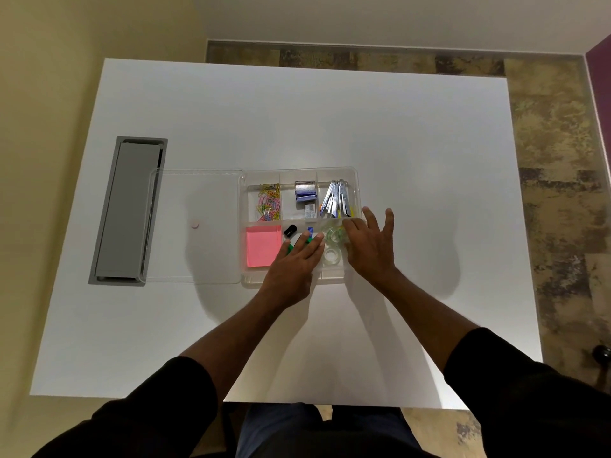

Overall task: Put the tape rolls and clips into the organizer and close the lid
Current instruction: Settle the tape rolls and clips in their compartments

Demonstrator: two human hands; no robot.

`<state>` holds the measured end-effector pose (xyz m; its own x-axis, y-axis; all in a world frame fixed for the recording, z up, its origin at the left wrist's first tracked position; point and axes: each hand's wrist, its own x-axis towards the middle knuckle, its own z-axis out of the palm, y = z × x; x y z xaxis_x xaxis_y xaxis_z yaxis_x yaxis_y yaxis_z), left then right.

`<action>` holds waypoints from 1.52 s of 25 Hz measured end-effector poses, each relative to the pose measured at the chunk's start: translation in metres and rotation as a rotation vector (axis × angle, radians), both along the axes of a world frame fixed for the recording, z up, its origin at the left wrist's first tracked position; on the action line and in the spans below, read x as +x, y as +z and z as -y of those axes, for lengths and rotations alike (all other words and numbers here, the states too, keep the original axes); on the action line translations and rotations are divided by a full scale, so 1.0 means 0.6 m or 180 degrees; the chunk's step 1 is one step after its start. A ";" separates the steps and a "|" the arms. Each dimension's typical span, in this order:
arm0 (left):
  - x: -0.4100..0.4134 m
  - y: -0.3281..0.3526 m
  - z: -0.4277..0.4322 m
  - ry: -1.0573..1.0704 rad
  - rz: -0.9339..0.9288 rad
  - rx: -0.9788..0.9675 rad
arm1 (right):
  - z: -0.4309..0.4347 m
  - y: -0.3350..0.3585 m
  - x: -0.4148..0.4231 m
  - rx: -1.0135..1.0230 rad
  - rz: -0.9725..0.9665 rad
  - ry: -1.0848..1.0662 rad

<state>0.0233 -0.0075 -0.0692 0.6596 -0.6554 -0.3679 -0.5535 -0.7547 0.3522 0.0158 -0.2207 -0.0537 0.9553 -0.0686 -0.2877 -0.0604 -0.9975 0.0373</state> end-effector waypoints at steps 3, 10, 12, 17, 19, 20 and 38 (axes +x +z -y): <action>0.000 -0.002 0.001 0.0010 -0.0002 -0.0012 | -0.007 0.008 -0.010 0.0123 0.0205 -0.0138; -0.001 -0.006 0.001 0.0033 -0.0054 -0.0025 | -0.033 0.015 -0.021 0.1340 -0.0226 -0.0571; -0.001 -0.006 0.001 0.0027 -0.0061 -0.0002 | -0.037 0.015 -0.010 0.1310 -0.0389 -0.0514; 0.000 -0.004 0.004 0.0008 -0.0077 0.0079 | -0.044 0.013 0.007 0.1462 -0.0613 -0.0586; 0.002 -0.004 0.003 0.0012 -0.0089 0.0078 | -0.044 0.011 0.008 0.1488 -0.0618 -0.0620; 0.002 -0.004 0.003 0.0011 -0.0093 0.0074 | -0.043 0.010 0.008 0.1486 -0.0620 -0.0642; 0.002 -0.009 -0.003 -0.0011 -0.0036 -0.0055 | -0.053 0.011 0.025 0.1961 -0.0471 -0.1966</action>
